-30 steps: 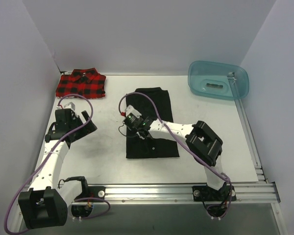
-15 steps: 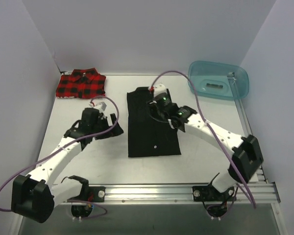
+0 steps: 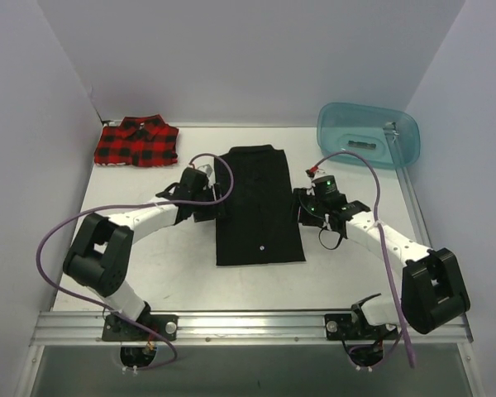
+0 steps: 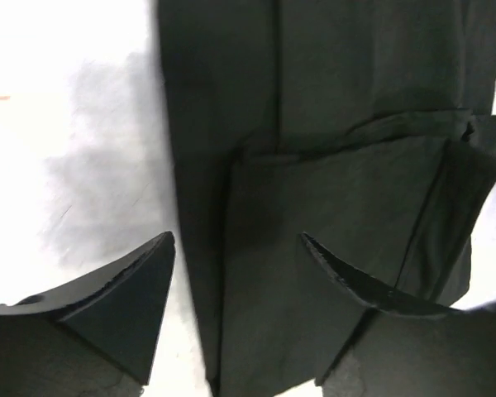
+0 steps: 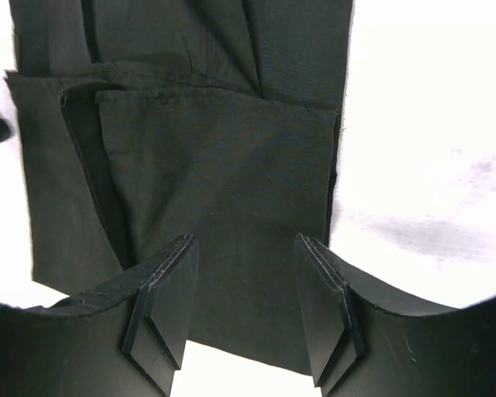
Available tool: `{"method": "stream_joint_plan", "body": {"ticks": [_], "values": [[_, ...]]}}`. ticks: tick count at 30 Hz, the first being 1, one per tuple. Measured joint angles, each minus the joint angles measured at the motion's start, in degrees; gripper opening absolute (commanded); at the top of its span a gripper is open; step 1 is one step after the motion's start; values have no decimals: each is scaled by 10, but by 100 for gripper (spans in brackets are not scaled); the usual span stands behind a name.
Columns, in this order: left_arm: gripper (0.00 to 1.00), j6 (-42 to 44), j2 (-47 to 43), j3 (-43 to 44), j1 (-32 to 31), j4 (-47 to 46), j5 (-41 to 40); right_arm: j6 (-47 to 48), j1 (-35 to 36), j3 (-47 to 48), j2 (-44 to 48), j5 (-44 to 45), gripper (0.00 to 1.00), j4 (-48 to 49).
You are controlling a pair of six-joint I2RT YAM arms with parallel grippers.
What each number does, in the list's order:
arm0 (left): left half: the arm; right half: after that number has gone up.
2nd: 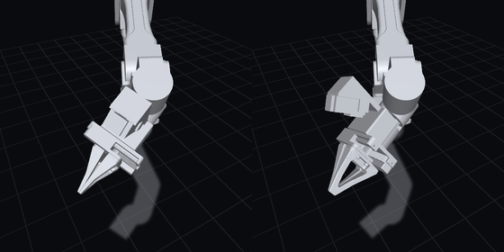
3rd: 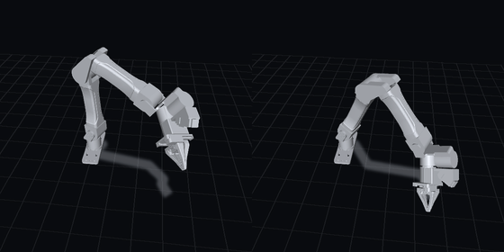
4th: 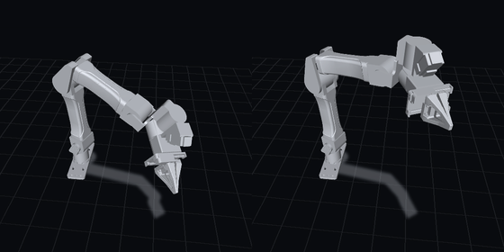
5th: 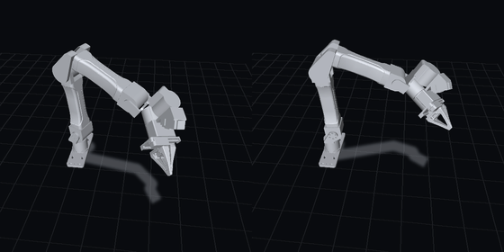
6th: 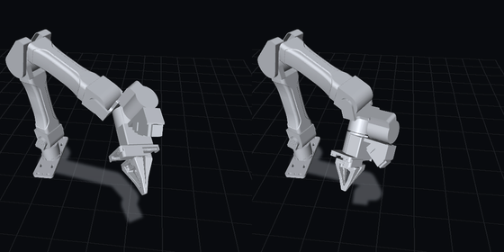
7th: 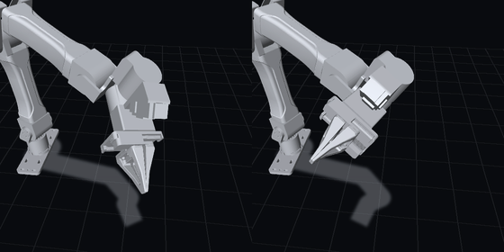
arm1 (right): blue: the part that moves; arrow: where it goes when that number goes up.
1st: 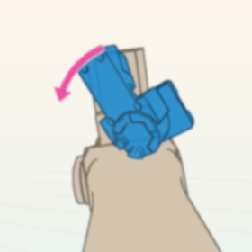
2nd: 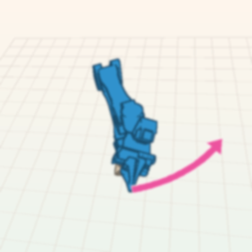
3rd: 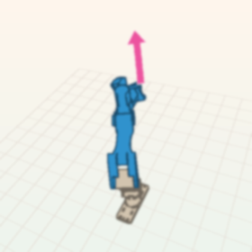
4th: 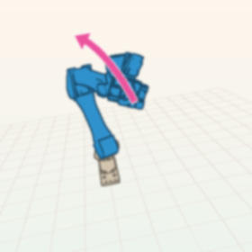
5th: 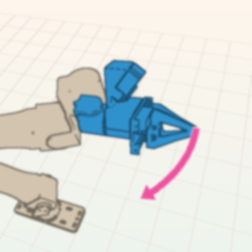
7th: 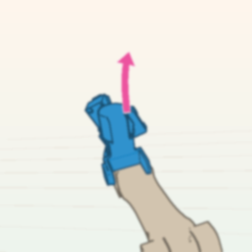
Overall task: Fold and stack the long sleeve shirts
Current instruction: Fold the shirt
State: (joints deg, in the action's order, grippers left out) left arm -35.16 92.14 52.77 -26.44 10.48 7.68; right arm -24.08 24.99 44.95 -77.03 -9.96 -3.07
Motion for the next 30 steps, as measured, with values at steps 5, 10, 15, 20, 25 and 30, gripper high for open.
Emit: {"method": "stream_joint_plan", "body": {"ticks": [5,10,15,20,25,30], "values": [[51,-1,45,29,-10,-24,2,-30,-33,-33,3,-52,49,56],[24,-3,70,31,-10,-31,-9,-58,-40,-53,-28,-89,48,125],[11,-2,79,31,-10,-34,-17,-82,-40,-82,-77,-111,47,171],[8,-2,68,24,-10,-30,-38,-94,-40,-97,-93,-120,45,187],[8,-1,30,22,-10,-10,-71,-93,-40,-90,-93,-120,44,190],[14,1,16,24,-10,1,-93,-88,-40,-67,-92,-117,44,182]]}}
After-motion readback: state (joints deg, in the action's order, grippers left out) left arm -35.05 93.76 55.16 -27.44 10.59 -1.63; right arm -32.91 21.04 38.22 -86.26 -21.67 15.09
